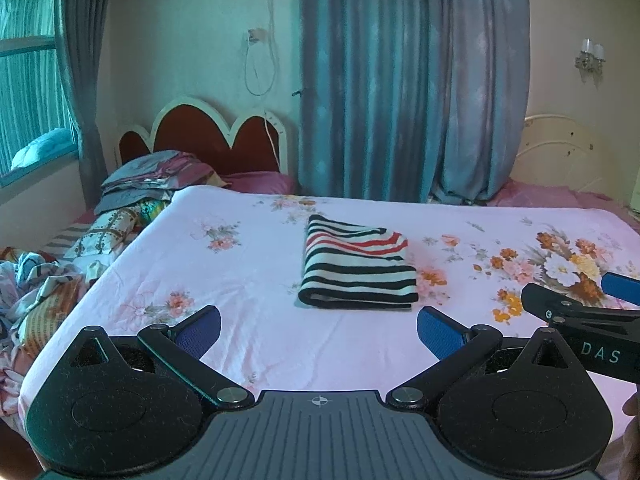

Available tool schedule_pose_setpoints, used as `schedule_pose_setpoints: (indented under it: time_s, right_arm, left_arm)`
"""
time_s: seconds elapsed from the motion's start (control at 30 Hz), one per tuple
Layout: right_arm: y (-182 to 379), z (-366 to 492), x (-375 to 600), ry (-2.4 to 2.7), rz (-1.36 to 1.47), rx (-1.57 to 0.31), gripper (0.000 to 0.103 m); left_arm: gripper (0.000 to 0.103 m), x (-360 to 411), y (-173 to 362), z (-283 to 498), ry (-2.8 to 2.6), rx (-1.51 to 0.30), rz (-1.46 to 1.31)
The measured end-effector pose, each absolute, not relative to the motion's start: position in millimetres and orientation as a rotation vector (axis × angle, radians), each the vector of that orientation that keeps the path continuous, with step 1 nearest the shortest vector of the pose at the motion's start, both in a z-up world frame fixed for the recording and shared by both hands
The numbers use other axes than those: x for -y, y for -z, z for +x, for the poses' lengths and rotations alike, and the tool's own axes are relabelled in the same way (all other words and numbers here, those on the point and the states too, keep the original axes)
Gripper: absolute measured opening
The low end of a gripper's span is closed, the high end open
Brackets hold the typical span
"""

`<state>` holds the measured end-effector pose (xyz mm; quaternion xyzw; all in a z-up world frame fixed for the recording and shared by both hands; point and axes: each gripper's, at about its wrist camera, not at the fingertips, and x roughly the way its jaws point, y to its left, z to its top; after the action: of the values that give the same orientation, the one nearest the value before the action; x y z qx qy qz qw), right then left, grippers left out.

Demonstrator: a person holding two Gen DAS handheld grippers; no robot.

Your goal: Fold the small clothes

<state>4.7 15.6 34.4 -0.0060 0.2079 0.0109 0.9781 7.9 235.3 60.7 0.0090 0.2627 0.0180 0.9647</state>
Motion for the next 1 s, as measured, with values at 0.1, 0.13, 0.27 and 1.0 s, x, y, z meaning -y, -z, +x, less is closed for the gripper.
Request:
schedule_pose_setpoints:
  time_s: [0.1,0.13,0.27,1.0]
  right_arm:
    - [-33,5,-17,-0.031,-0.011,-0.430,0.102]
    - [-33,5,-18,-0.033,-0.012,-0.431,0.102]
    - [-31,6,-21,-0.042,-0.012,-0.436,0.102]
    - [-30,10,-25,-0.047,-0.010,-0.442,0.102]
  left_arm:
    - [0.103,-236,-59,10,-0.042,-0.540,0.016]
    - [0.103,-237,-58,11,-0.042,-0.544,0.012]
    - [0.103,-240,-56,14,-0.044,-0.556,0.008]
    - [0.103,-245,-52,21,-0.045,-0.564,0.009]
